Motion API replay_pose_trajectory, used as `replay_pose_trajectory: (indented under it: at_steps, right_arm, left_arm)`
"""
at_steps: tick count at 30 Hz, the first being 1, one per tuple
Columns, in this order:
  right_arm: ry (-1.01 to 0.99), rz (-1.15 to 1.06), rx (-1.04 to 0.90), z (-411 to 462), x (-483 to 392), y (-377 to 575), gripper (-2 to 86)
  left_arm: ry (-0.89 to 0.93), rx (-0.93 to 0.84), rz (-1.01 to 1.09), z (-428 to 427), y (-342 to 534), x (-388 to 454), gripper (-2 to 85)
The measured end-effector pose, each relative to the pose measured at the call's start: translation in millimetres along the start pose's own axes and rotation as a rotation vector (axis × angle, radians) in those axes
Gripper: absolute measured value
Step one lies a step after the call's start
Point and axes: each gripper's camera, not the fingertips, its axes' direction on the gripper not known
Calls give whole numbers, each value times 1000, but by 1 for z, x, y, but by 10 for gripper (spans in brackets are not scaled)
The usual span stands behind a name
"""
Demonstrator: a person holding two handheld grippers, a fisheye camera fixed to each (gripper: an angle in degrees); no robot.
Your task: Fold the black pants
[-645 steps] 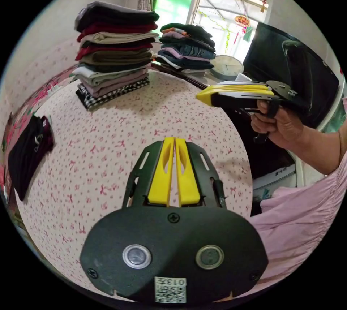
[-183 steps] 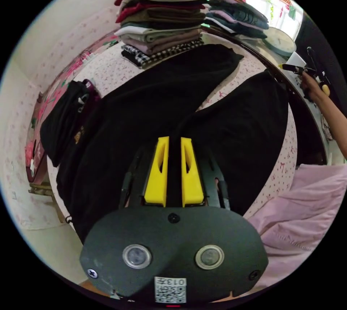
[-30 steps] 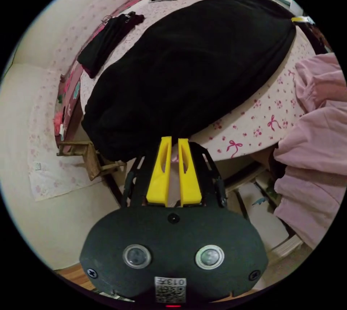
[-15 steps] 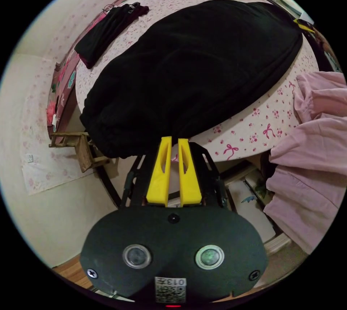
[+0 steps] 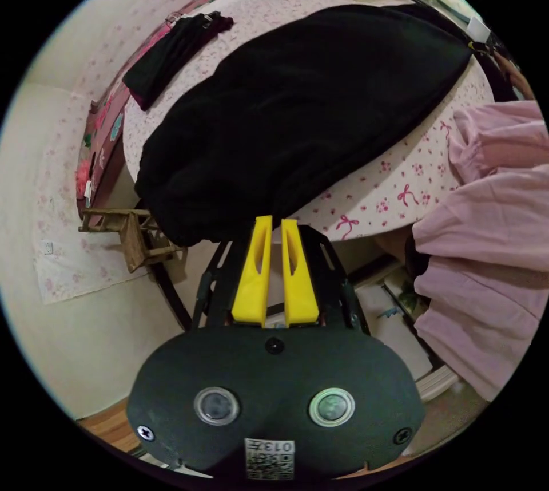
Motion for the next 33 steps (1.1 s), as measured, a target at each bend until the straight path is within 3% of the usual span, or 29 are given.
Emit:
replay_pose_trajectory:
  at_steps: [3,10,13,15,17,21,26,28,33]
  right_arm:
    - [38,-48,69,-17,-13,1,16]
    - [-24,-31,-62,25,-15,-9,47]
    - [14,-53,-72,13,-20,-8,69]
    - [66,-70,18,-13,-31,-7,73]
    - [92,-120,101,-29,-54,-14,74]
    - [-149,-435,183,-20,-170,-53,78]
    - [-458,-880,18,41,-354,-86,85]
    - [-446,-1021,-66,71,-426,-91,91]
    - [-341,-1193,-307,130,-505,-77,49]
  left_arm:
    - [-12,44,-14,-11,6,-3,15]
    - [-59,-1,3,14,9,13,17]
    - [-40,26,-89,-3,30,8,10]
    - [0,29,-176,-15,48,-5,7]
    - [52,151,-293,-40,66,-28,10]
    - [38,236,-294,-54,38,-48,28]
    - [-52,308,-218,-44,-41,-68,60]
    - [-36,265,-193,-33,-62,-79,66]
    - [-13,71,-15,11,-90,-73,17]
